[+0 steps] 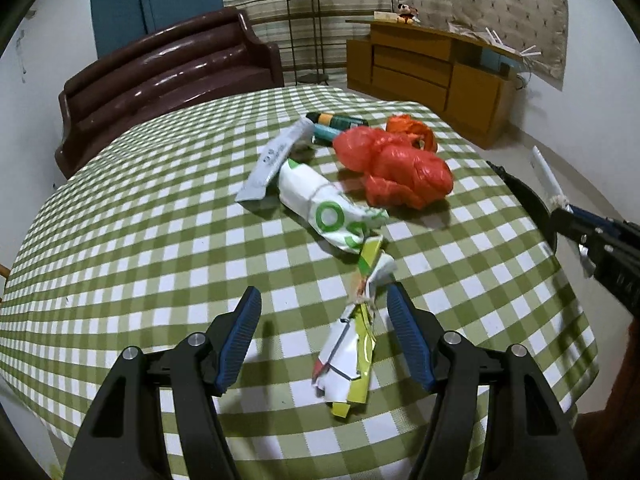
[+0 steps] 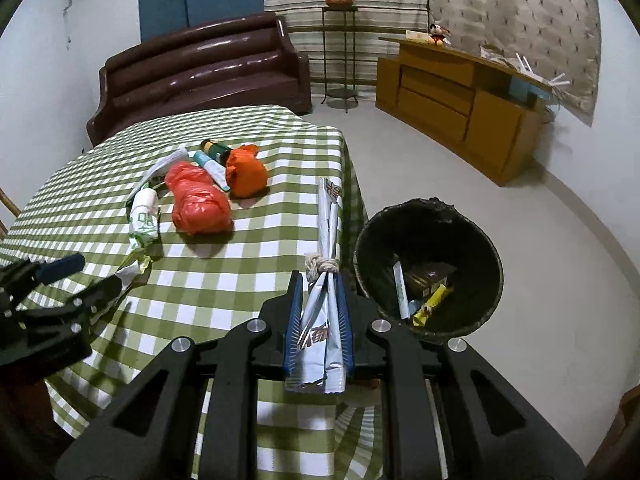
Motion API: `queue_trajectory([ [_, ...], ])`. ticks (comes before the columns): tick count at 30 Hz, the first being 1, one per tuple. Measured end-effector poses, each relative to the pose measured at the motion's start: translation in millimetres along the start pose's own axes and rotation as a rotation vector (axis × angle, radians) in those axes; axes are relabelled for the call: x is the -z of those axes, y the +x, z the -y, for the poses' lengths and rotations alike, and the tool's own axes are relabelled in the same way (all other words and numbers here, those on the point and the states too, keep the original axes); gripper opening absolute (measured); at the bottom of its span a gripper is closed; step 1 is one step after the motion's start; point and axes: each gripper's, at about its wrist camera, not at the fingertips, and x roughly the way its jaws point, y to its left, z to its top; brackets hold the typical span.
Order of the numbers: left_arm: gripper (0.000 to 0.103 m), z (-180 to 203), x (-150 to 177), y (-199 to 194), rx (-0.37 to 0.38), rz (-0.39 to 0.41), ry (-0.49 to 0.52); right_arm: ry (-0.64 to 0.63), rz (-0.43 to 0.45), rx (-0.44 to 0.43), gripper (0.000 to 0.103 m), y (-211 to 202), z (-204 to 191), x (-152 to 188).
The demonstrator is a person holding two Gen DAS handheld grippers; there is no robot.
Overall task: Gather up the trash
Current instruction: 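Grasp the string-tied white paper bundle with the right tool while the left tool grasps yellow-white wrappers, then carry both items over the black bin and open both tools to drop them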
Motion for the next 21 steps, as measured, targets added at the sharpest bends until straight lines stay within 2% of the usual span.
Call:
queue_trajectory([
  [5,0.04,4.3,2.6,7.7,0.026,-0.028,0.006,0.014,-0.01,-0.012,0.017,5.1,3.8,0.3],
  [10,0.024,14.7,5.8,8.5,0.042,-0.008,0.041,0.014,-0.01,-0.012,0.017,5.7,4.2,0.3],
  [15,0.021,15.8,6.6,7.1,0.058,0.001,0.049,0.013,-0.01,-0.012,0.017,5.9,3.3,0.3],
  [21,0.021,15.6,5.8,-6.7,0.081,0.047,0.055,0.014,-0.005,-0.009,0.017,7.3,1.1,2.1],
])
